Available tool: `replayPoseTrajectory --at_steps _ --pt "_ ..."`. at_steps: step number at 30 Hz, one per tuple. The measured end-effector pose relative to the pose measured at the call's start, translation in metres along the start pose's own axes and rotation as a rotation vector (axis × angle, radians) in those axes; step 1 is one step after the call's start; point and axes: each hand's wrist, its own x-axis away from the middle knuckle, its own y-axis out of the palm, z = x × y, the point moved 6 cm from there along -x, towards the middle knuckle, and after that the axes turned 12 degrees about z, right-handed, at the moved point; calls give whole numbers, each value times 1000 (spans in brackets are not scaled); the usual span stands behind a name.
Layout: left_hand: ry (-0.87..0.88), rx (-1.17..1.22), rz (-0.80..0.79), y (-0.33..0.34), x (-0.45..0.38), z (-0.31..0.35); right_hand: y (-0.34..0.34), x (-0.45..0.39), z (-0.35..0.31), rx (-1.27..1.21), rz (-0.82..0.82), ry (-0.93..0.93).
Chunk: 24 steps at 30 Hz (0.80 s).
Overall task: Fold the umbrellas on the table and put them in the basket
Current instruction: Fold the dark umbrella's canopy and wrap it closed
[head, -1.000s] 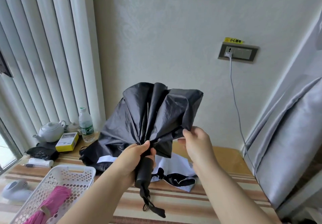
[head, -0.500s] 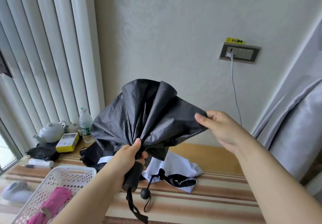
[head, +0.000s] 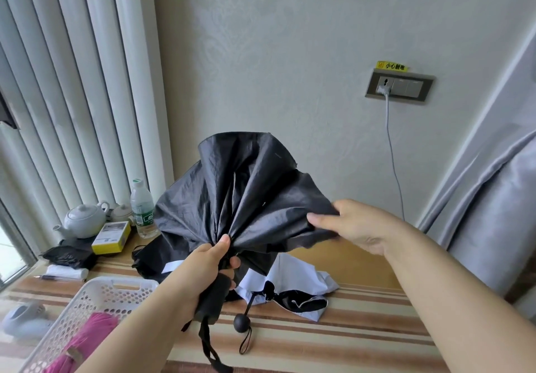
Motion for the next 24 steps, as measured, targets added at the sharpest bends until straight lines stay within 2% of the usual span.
replayPoseTrajectory --at_steps 2,5,11,16,19,22,24 --pt "5 -43 11 1 -1 -1 13 7 -14 -353 -225 -26" --pt "6 -50 42 0 -4 -4 32 18 -25 -386 -478 -157" --pt "-2 -30 52 -10 -2 -4 13 16 0 -11 -556 -61" --pt "-8 -11 31 -9 -1 -9 1 22 9 57 -615 -89" --pt "-31 25 25 -6 0 -10 -12 15 17 26 -372 -34" --pt "-49 128 35 1 4 -8 -29 1 27 85 107 -26" --pt "-53 199 42 5 5 -5 -41 -1 36 -20 428 10"
